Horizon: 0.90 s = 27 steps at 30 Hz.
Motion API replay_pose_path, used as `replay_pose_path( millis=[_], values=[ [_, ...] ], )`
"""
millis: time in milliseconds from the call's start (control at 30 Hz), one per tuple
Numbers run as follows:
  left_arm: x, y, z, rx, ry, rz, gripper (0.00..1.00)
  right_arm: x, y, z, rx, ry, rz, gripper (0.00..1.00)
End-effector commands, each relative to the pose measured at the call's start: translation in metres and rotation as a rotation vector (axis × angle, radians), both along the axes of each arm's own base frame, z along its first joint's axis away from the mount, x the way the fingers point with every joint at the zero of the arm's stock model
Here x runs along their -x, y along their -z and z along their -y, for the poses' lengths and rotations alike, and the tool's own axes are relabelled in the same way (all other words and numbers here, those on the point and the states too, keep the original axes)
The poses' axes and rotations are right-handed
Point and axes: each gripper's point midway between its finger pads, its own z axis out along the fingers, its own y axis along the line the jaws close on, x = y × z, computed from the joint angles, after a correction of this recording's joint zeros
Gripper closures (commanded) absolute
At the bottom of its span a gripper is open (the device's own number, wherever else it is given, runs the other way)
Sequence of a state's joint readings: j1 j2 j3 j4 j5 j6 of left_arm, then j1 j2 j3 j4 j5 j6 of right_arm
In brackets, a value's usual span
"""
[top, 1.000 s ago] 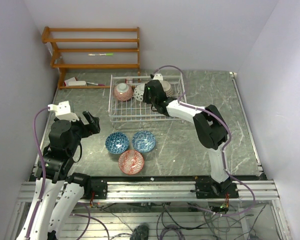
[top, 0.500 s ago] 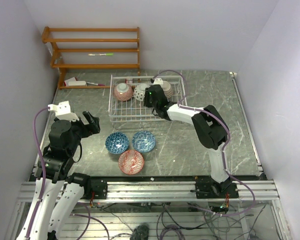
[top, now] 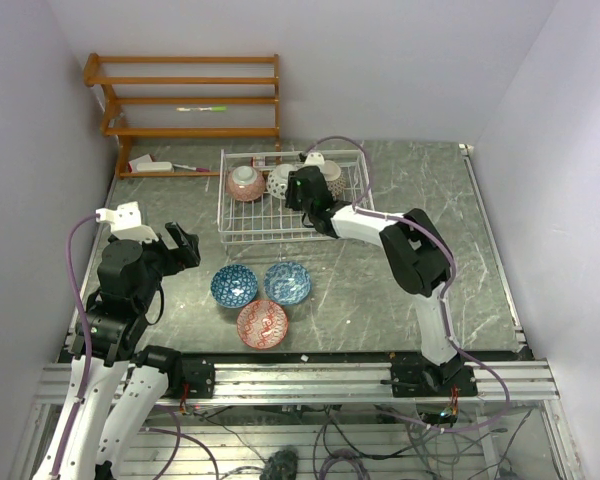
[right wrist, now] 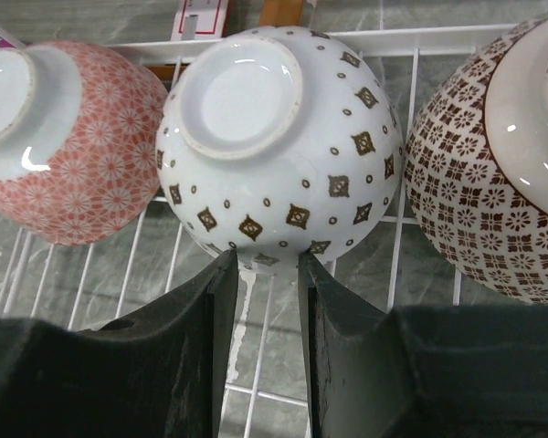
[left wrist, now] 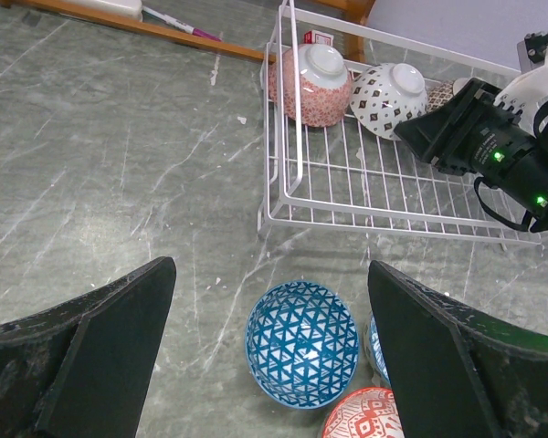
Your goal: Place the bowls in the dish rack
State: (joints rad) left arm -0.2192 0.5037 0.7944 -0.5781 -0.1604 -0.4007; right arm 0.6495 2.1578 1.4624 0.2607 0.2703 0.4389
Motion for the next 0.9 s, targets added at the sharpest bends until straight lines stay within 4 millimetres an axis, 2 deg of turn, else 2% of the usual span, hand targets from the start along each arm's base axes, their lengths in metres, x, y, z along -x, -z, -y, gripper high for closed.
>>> replay_pose_path(
  millis=[0, 67, 167, 233, 367, 433, 533, 733, 867],
  values=[
    [0.0, 0.0, -0.002, 0.002, -0.01, 0.003, 0.03, -0.007, -0.002, 0.003, -0.011, 0.012, 0.021, 0.67],
    [-0.001, 0.0, -0.002, 0.002, -0.01, 0.002, 0.02, 0.001, -0.011, 0.003, -0.021, -0.012, 0.024, 0.66],
    [-0.001, 0.0, -0.002, 0.002, -0.009, 0.002, 0.02, 0.019, -0.037, 0.002, -0.033, -0.049, 0.067, 0.62],
    [-0.001, 0.0, -0.002, 0.001, -0.011, 0.0, 0.02, 0.03, -0.07, 0.005, -0.053, -0.06, 0.12, 0.58],
    [-0.001, 0.001, -0.003, 0.0, -0.017, -0.002, 0.02, 0.055, -0.12, 0.013, -0.086, -0.082, 0.199, 0.51],
    [-0.001, 0.001, -0.004, 0.001, -0.021, -0.002, 0.03, 0.071, -0.143, 0.017, -0.088, -0.093, 0.223, 0.45],
    [-0.002, 0.003, -0.004, -0.001, -0.023, -0.012, 0.02, 0.1, -0.151, 0.012, -0.051, -0.133, 0.194, 0.39],
    [-0.004, 0.005, -0.004, -0.004, -0.026, -0.024, 0.02, 0.18, -0.134, 0.002, 0.082, -0.186, 0.132, 0.22],
    [-0.003, 0.004, -0.005, -0.002, -0.028, -0.019, 0.03, 0.228, -0.114, -0.002, 0.141, -0.25, 0.054, 0.22]
  ],
)
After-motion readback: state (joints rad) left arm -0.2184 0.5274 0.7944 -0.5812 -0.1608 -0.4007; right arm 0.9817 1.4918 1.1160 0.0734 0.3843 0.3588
